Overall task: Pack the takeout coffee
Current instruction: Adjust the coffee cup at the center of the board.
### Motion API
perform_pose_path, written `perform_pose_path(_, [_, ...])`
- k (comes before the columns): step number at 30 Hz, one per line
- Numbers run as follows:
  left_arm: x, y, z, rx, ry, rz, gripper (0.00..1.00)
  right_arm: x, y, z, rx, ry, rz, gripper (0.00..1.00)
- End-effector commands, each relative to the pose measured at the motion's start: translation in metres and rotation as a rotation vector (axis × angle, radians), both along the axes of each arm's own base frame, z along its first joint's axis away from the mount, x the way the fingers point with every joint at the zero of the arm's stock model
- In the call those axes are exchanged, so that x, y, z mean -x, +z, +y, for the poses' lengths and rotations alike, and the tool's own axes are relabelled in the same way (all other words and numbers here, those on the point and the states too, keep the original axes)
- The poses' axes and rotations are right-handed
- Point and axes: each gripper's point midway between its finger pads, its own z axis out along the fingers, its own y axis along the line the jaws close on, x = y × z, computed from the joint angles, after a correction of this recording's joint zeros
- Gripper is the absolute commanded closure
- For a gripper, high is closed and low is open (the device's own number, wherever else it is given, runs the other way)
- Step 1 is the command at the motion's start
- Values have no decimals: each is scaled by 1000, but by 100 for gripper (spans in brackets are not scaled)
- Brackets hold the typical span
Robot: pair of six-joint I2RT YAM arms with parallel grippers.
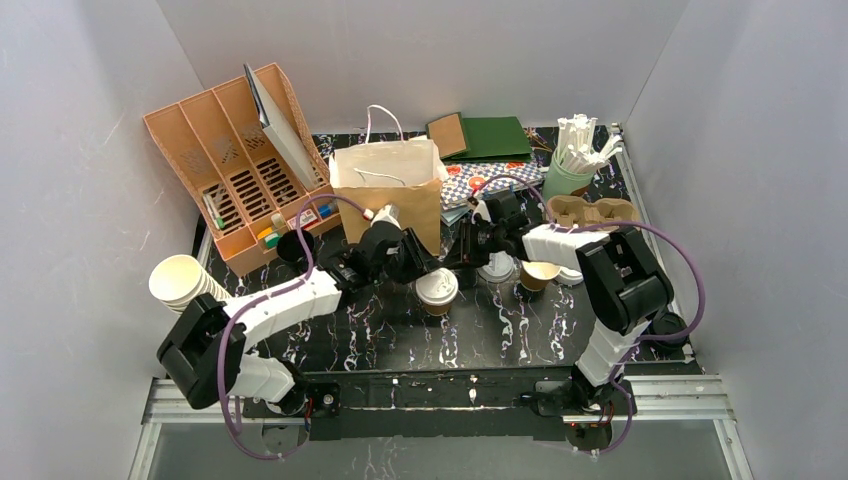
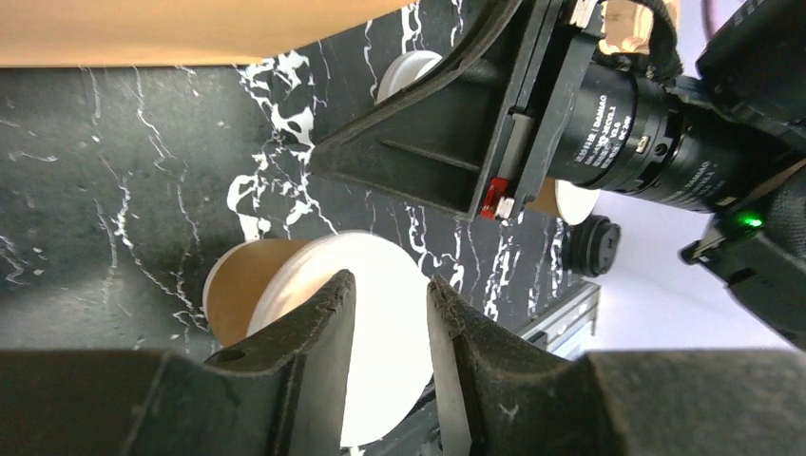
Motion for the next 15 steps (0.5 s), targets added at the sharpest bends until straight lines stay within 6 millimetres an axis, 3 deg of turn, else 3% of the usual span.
perform_pose_path(1, [-15,33,16,-90,-10,-62,67,-26,34,-18,91,-40,-99,66])
perform_pose_path(4, [-23,57,29,-158,-47,-88,64,-29,57,-31,166,-40,-162,43])
perform_pose_path(8, [-20,87,43,-217,-109,-85,62,-13,88,-50,222,-33,-229,5])
perform_pose_path(11, [-11,110,50,-222,-132,-79,59,10,109,-53,268,27,-307,2])
perform_pose_path(15, [9,132,64,-203,-119,-56,55,51,120,-37,381,124,-348,2])
